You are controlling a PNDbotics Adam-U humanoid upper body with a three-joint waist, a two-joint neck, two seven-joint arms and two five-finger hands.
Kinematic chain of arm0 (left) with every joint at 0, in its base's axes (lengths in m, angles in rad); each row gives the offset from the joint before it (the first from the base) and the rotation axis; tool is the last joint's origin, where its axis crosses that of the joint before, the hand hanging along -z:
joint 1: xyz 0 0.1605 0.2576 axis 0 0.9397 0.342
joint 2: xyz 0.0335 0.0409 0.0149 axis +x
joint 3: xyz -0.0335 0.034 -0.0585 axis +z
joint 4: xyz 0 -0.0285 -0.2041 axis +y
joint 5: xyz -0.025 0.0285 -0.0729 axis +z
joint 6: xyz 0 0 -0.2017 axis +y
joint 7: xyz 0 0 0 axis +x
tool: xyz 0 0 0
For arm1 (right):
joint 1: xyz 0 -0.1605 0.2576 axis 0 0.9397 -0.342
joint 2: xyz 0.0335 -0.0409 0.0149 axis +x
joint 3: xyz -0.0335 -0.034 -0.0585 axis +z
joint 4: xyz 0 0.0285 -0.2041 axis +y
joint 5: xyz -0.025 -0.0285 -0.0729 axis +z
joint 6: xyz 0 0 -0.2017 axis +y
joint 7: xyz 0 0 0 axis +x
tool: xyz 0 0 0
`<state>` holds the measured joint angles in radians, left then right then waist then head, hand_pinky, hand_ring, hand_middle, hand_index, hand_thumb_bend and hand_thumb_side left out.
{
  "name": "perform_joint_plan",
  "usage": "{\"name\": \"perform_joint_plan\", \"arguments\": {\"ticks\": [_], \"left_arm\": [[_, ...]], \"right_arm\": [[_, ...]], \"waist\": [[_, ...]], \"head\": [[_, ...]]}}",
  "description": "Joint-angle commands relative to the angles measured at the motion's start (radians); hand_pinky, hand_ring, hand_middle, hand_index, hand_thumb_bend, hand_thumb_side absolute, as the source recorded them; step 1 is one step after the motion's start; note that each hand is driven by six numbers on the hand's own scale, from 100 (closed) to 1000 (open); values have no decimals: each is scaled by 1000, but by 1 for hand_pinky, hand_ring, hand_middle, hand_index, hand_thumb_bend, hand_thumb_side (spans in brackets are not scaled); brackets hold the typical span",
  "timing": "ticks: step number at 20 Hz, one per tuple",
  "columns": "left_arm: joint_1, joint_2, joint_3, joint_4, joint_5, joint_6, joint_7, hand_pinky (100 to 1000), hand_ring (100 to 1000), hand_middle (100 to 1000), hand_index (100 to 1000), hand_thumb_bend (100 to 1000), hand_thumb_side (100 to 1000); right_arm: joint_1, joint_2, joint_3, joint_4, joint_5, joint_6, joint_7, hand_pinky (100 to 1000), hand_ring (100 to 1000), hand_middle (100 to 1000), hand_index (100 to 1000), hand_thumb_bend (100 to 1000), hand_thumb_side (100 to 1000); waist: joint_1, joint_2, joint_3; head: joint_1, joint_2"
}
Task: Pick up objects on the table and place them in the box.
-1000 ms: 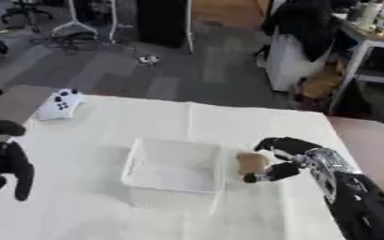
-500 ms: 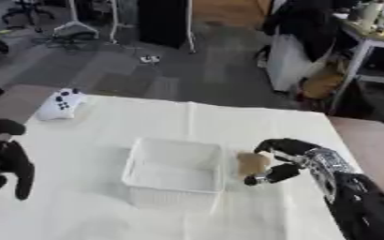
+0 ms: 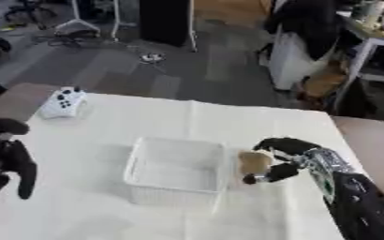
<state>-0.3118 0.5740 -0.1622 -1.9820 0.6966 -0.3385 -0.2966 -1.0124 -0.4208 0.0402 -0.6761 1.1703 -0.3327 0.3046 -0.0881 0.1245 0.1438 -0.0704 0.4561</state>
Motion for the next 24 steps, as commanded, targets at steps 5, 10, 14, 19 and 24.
{"name": "perform_joint_plan", "arguments": {"ticks": [5, 10, 14, 19, 24], "left_arm": [[-28, 4, 4, -18, 1, 2, -3, 311, 552, 764, 732, 596, 838], [-30, 3, 3, -18, 2, 4, -4, 311, 552, 764, 732, 597, 838], [-29, 3, 4, -18, 1, 4, -4, 310, 553, 764, 733, 596, 841], [-27, 2, 6, -18, 0, 3, -2, 311, 553, 764, 733, 596, 839], [-26, 3, 5, -18, -1, 2, -2, 311, 553, 764, 732, 595, 840]], "right_arm": [[-45, 6, -26, 34, 65, 31, -43, 1000, 912, 930, 970, 839, 1000], [-35, 12, -28, 45, 74, 25, -47, 1000, 913, 935, 969, 836, 992], [-21, 14, -30, 56, 76, 26, -47, 1000, 910, 935, 970, 820, 973], [-1, 6, -37, 69, 63, 32, -51, 1000, 907, 941, 988, 805, 952], [4, -4, -39, 76, 81, 57, -52, 1000, 912, 938, 989, 799, 947]], "waist": [[2, 1, 8], [1, 3, 8], [2, 4, 7], [2, 5, 6], [2, 4, 6]], "head": [[6, -39], [13, -41], [20, -42], [28, -32], [31, -31]]}}
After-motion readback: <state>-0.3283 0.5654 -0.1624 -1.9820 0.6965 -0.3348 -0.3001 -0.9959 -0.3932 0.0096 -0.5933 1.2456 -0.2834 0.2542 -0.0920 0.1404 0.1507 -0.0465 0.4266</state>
